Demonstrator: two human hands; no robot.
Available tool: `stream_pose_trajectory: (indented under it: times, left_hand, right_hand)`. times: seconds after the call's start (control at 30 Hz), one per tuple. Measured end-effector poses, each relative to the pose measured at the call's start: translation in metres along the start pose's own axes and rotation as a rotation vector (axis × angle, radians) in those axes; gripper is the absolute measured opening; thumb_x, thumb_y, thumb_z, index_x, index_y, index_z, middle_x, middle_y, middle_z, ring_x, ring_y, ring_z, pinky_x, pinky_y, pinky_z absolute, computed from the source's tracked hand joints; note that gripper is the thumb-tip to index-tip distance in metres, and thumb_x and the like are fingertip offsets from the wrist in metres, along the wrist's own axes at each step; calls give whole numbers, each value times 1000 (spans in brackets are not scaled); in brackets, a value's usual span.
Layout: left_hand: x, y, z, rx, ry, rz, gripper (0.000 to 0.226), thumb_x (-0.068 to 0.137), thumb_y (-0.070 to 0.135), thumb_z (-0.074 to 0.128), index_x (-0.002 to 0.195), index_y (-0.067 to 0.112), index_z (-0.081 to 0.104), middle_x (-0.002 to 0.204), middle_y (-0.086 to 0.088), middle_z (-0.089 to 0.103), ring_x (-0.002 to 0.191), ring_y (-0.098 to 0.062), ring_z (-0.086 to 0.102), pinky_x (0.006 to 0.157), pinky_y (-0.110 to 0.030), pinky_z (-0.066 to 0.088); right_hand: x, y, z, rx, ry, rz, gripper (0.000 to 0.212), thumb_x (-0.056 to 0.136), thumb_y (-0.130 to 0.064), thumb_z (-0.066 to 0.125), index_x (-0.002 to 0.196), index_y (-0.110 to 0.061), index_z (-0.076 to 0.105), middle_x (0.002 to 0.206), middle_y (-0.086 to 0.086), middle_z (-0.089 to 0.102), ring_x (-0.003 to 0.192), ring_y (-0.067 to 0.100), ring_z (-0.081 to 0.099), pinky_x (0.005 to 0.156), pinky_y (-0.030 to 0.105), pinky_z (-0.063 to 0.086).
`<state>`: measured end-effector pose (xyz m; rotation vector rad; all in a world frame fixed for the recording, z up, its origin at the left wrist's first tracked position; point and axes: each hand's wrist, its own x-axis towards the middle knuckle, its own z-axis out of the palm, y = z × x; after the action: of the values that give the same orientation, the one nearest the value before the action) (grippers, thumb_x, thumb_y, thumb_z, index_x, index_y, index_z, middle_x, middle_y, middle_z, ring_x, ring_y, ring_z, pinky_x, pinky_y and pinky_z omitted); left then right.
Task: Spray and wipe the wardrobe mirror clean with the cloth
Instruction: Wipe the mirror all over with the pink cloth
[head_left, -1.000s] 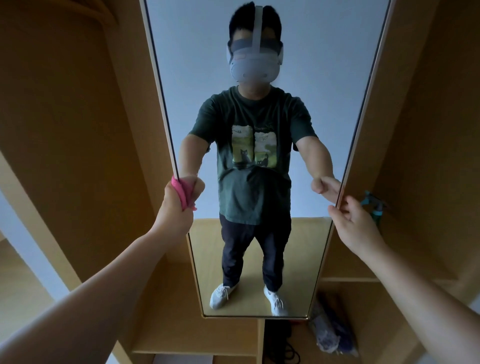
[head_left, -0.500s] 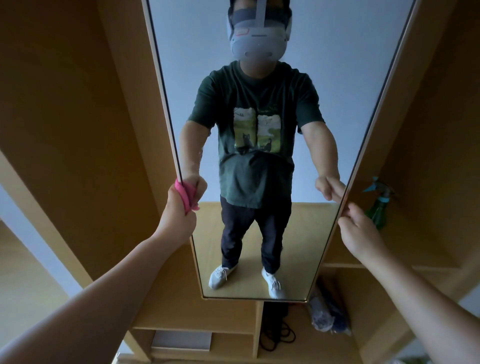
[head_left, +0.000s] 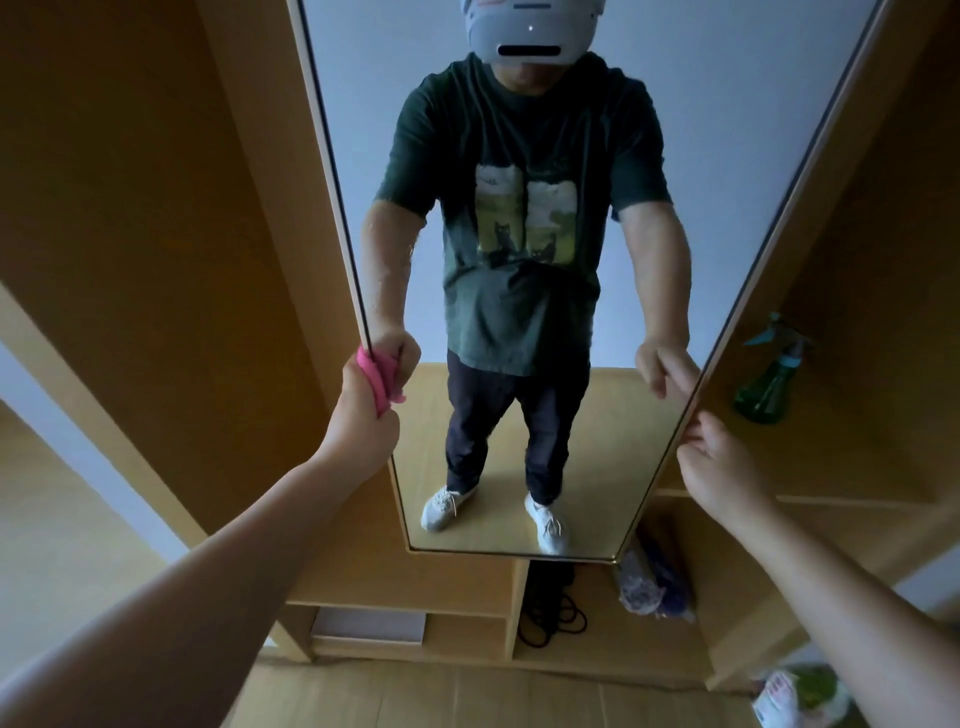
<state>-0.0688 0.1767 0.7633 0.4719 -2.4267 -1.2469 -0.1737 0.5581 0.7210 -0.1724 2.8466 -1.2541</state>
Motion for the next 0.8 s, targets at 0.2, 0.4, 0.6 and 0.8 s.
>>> stream_pose_trajectory:
  times: [0.2,0.4,0.6,0.8]
  left_hand:
    - [-5,-12,8,0,-13,-40,73,80,-10,38,145,15,15,114,-9,57,103,-26,58,82,-46,56]
    - [-9,-25,17,-20,-27,-54,73,78,-10,37,143,15,16,115,-9,55,106,-26,57,85,-48,54]
    - [-11,-40,26,-30,-55,-93,78,78,-9,38,144,22,13,118,-6,54,104,-25,56,75,-44,56]
    - [-15,-56,38,-23,-67,-111,78,78,-11,38,145,19,11,117,-7,55,100,-24,56,75,-45,57]
  right_hand:
    - [-6,10,11,-32,-18,17,62,95,-15,53,151,-10,27,137,10,52,116,18,52,86,30,40]
    - [-15,18,23,-72,-34,54,67,92,-15,58,151,-9,27,139,9,50,123,25,51,98,39,43]
    - [-16,26,34,-73,-69,105,65,93,-12,56,151,-9,27,139,10,50,124,25,51,96,38,44]
    - [-18,37,49,-57,-100,156,67,91,-7,56,151,-7,25,140,11,49,126,26,50,101,41,43]
